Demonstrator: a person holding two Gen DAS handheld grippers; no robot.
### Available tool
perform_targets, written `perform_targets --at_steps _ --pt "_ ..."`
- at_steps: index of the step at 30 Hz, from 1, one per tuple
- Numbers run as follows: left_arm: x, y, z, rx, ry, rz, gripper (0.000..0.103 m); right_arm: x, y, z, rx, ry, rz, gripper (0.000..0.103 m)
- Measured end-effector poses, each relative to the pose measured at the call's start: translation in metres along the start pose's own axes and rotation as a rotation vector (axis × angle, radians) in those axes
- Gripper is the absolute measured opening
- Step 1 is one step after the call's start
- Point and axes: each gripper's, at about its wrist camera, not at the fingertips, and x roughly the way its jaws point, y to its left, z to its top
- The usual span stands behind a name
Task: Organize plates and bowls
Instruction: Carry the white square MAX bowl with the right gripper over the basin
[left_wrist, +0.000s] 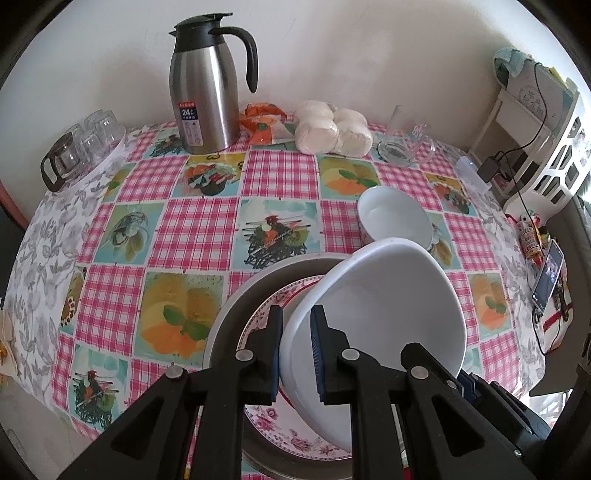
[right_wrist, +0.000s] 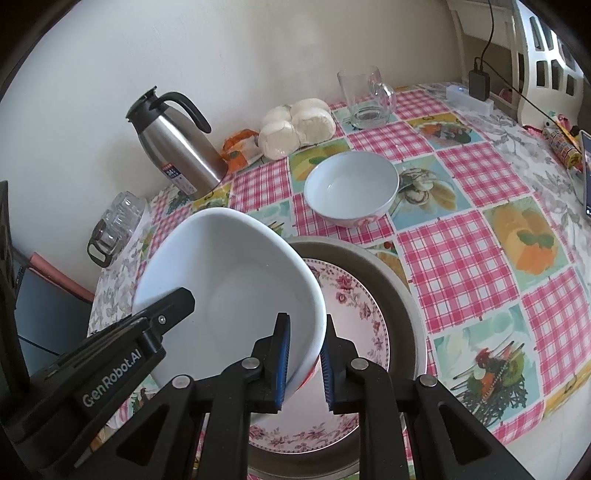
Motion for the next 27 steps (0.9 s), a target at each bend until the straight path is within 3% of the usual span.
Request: perform_targets --at_steps 9,27 --pt "0.009 0.004 0.000 -0.013 0.042 0.014 0.015 0.004 0.002 -0.002 -0.013 0.006 -0.015 0.020" --pt "0.016 0.008 0.001 -0.020 0.052 0.041 0.015 0.006 0.004 -0.001 -0.032 0.004 -0.021 0.023"
